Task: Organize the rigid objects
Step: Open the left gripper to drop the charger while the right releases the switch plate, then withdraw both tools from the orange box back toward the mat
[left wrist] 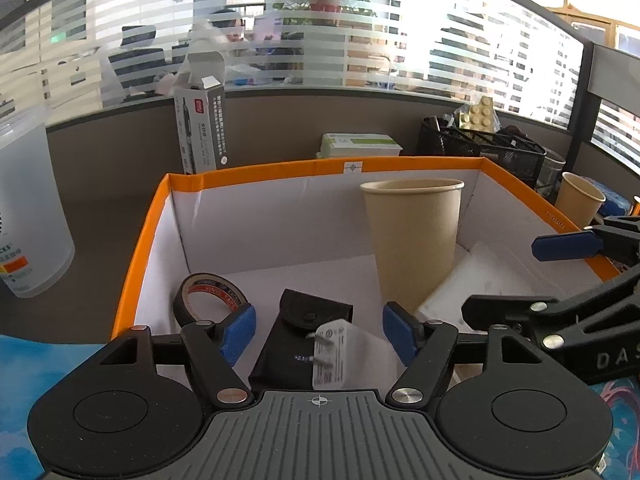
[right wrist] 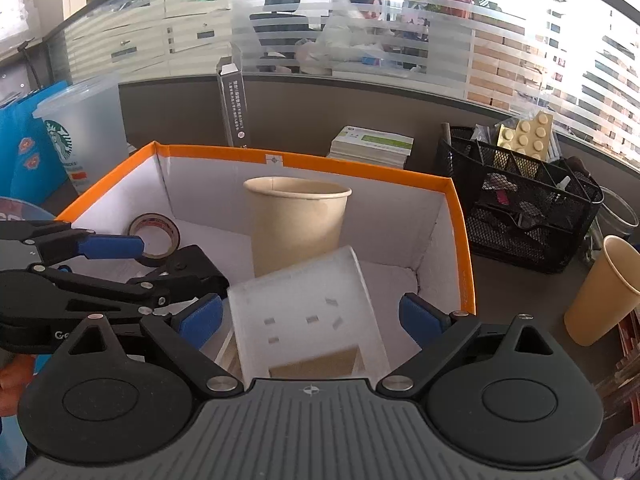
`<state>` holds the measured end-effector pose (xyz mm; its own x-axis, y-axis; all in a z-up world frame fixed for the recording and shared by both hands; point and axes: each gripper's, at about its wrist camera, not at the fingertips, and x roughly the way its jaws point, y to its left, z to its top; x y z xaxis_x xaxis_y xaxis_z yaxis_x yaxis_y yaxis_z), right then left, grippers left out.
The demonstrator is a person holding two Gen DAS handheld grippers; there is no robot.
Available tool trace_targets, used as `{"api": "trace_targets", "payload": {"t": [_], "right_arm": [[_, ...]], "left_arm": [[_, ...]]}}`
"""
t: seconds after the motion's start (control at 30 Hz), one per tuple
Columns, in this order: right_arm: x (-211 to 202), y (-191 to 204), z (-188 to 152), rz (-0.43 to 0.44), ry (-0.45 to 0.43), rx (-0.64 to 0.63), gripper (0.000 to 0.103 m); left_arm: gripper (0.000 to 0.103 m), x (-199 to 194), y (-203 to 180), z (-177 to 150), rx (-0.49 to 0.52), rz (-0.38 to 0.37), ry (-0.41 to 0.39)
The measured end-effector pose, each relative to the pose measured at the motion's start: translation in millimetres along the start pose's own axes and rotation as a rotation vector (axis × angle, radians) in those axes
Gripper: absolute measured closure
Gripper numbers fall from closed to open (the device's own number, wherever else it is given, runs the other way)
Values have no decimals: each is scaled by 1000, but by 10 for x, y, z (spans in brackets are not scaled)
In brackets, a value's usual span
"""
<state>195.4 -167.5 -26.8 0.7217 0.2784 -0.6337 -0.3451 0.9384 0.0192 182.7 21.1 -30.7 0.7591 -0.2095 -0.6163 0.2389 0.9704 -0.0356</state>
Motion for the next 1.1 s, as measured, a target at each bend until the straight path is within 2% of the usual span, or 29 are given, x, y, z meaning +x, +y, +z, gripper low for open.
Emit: {"api": "trace_targets", "payload": {"t": [0.17, 0.33, 0.4, 0.5, 0.57, 0.73, 0.83, 0.97, 1.1], "right_arm": [[-100, 30, -64, 9, -6, -2, 8], [-376, 40, -120, -21, -67, -9, 8], [-555, 35, -172, -33, -107, -9, 7], [-856, 35, -361, -50, -167, -1, 3], [-988, 44, -553, -63, -183, 2, 3], [-1028, 56, -1054, -128, -154, 39, 3], [-934, 55, -1249, -106, -116, 105, 3], [-755, 172, -1343, -137, -94, 125, 3], [-575, 281, -1381, -91, -42, 124, 3]], "left_arm": [[21, -63, -7, -15, -18, -22, 13], [17, -334, -80, -50, -1, -36, -26], [0, -527, -120, -96, 25, 21, -76], [0, -863, -127, -254, 77, 65, -197], [0, -1016, -88, -381, 74, 58, -220], [0, -1143, 15, -639, 11, 57, -181], [0, -1148, 40, -787, -15, 55, -153], [0, -1152, 5, -926, -24, 35, -121], [0, -1210, -64, -1008, 1, 29, -122]]}}
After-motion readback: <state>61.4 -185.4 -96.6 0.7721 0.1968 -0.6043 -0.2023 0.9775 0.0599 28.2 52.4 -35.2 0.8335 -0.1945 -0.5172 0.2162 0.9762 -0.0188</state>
